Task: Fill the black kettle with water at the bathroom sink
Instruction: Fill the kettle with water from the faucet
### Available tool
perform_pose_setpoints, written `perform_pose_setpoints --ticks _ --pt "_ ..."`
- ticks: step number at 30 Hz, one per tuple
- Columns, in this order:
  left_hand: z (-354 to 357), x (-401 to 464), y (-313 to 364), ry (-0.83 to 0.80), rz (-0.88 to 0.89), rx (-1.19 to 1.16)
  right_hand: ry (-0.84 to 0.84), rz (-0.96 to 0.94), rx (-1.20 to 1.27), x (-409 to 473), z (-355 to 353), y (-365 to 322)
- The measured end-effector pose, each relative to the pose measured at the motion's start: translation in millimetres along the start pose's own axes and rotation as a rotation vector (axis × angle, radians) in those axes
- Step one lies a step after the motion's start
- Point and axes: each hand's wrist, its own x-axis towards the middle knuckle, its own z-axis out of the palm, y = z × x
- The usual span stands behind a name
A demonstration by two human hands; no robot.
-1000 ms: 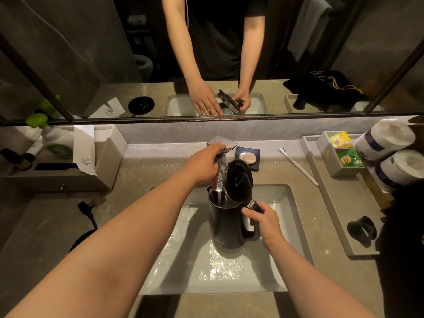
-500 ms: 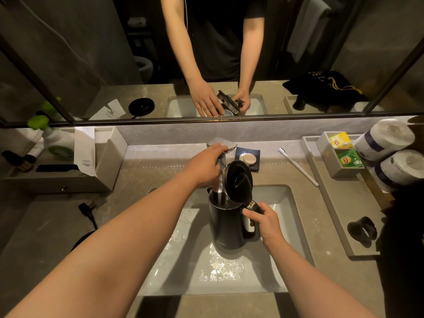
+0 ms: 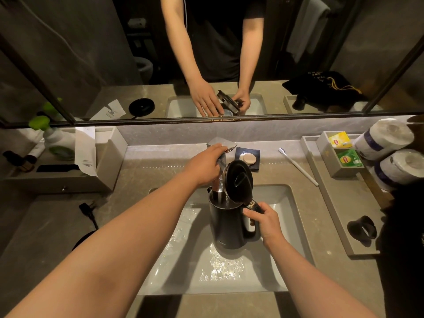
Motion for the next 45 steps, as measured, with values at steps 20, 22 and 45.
perform_pose_setpoints --ticks 20,22,45 --pt "-7.9 -8.1 12.7 -0.031 -0.028 -0.037 0.012 0.001 0.016 -4.9 -1.7 4.0" --pt "-7.9 -8.8 12.6 -0.029 -0.026 -0.036 0.01 0.002 0.011 -5.2 -2.0 3.8" --pt "-4.6 -7.4 9.2 -0.049 -0.043 -0.074 0.02 -0.025 0.04 -7.1 -2.2 4.5"
